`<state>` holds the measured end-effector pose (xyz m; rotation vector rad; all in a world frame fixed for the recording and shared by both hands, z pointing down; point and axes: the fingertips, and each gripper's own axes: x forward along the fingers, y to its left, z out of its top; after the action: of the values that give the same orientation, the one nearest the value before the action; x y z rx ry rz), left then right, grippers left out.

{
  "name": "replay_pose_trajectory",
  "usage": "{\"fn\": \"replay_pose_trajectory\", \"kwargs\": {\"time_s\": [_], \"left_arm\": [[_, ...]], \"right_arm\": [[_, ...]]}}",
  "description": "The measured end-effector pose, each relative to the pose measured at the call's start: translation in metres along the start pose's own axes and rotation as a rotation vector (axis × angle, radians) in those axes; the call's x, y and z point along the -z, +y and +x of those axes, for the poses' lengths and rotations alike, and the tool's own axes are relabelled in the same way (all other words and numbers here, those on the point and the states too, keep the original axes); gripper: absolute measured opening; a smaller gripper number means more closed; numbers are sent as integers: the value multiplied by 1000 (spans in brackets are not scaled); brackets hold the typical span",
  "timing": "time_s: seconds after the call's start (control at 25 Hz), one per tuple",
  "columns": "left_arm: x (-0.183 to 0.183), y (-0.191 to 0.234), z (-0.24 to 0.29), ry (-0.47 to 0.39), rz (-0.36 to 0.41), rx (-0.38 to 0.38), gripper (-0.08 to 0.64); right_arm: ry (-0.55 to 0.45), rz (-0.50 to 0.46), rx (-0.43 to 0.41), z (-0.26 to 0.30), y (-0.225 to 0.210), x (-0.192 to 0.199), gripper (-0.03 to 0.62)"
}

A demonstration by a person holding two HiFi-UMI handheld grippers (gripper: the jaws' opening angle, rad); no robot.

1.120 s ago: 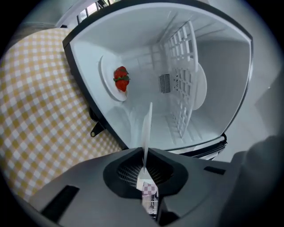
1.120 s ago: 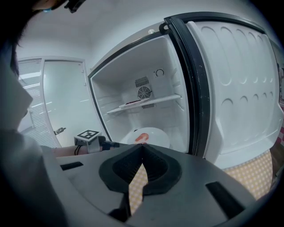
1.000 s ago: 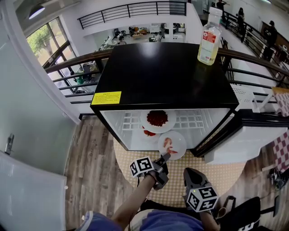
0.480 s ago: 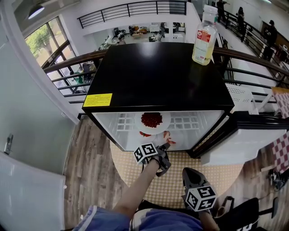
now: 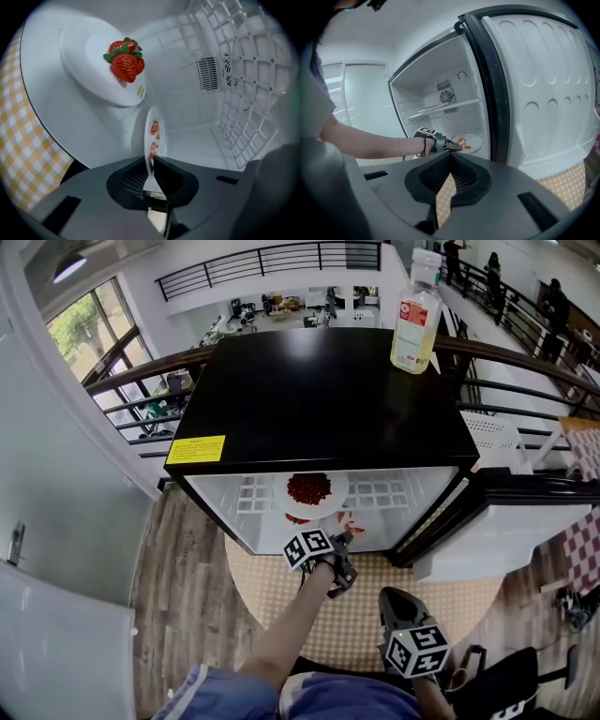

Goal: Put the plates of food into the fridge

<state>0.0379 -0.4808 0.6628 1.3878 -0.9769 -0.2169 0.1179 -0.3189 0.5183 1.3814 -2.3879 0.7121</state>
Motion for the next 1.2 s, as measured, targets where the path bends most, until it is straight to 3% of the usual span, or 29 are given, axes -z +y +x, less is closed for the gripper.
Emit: {"fn": "replay_pose_trajectory", "kwargs": {"time_s": [0.28,0.48,0.68,0.8,0.88,1.04,1.2], "left_arm": [[-7,-5,0,-23,128,-110,74],[-10,-19,3,-38,199,-122,226],[-5,-22,-4,12,281,-231,372],[0,-20,-8,35,286,-252,400],[4,-19,-12,49,275,-242,400],[10,-27,-20,47,233,-142,399],[13,-29,-33,48,247,-85,397]], "right_arm": [[-6,2,1,-2,0,1,15],[-8,2,2,-4,-2,1,15],[-12,4,14,-7,-8,1,15],[-17,11,25,-8,-12,0,15],[-22,14,25,-8,-13,-2,15],[-24,14,18,-6,-11,-1,15],[-23,12,6,-4,-6,-1,15]]}}
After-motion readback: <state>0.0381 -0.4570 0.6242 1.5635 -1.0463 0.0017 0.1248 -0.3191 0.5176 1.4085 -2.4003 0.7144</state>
